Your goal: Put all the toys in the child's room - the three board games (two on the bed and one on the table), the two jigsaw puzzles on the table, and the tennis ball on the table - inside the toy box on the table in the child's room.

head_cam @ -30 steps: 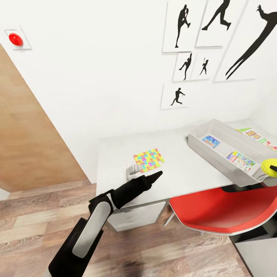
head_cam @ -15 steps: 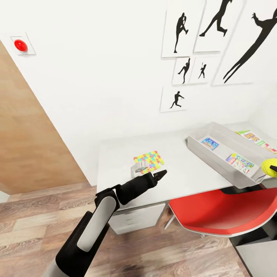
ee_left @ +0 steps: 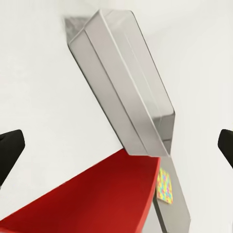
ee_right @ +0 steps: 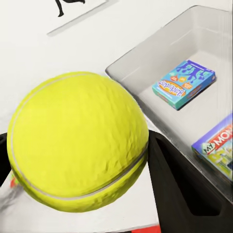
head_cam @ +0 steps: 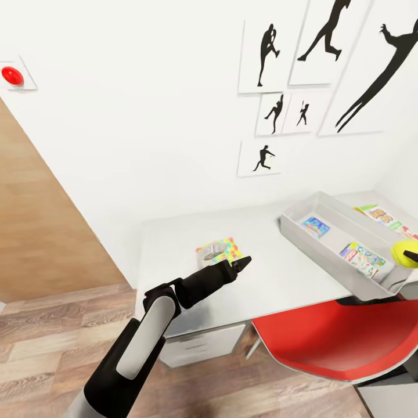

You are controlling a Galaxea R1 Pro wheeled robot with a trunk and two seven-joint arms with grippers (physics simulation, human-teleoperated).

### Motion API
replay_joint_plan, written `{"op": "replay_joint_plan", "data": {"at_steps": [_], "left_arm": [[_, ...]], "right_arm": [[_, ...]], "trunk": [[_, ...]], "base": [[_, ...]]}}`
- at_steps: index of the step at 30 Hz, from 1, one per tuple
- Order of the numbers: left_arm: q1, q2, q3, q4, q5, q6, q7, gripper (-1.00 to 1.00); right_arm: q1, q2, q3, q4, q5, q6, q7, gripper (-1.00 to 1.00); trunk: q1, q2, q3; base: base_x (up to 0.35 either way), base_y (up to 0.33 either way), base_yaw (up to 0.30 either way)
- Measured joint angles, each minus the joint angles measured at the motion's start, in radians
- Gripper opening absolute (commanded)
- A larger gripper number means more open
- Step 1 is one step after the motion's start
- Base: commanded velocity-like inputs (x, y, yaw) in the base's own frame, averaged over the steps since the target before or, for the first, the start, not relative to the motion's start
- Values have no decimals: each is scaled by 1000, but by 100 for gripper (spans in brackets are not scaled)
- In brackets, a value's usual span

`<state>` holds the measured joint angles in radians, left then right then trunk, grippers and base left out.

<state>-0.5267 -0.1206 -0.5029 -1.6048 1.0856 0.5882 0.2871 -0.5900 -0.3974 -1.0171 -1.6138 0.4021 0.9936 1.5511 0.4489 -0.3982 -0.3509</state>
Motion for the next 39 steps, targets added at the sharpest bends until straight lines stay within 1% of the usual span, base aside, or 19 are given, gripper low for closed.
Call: {"op": "replay_joint_plan", "data": {"at_steps": [1, 4, 5, 6, 10, 14, 21, 39], "left_arm": [[0, 0, 0, 0, 0, 0, 0, 100], [0, 0, 0, 0, -1, 0, 0, 100], [0, 0, 0, 0, -1, 0, 0, 100], [0, 0, 0, 0, -1, 0, -1, 100], [0, 0, 0, 0, -2, 0, -2, 100], [0, 0, 0, 0, -2, 0, -2, 100], [0, 0, 0, 0, -1, 0, -3, 100], [0, 1, 0, 0, -1, 1, -4, 100]], "right_arm": [[0, 0, 0, 0, 0, 0, 0, -100], [-3, 1, 10, 1, 3, 2, -54, -100], [-3, 1, 10, 1, 3, 2, -55, -100], [-4, 1, 21, 2, 4, 4, -97, -100], [-7, 1, 45, 6, 3, 9, -173, -100], [-8, 3, 57, 9, -1, 11, -209, -100], [-8, 5, 67, 11, -5, 12, -229, -100], [-7, 6, 69, 7, -7, 13, -231, -100]], "trunk": [[0, 0, 0], [0, 0, 0], [0, 0, 0], [0, 0, 1], [0, 0, 1], [0, 0, 1], [0, 0, 1], [1, 0, 3]], "base": [[287, -158, 0], [292, -163, 0], [296, -168, 0], [297, -170, 0], [294, -169, 0], [180, -104, 0], [56, -33, 0], [7, -4, 1]]}}
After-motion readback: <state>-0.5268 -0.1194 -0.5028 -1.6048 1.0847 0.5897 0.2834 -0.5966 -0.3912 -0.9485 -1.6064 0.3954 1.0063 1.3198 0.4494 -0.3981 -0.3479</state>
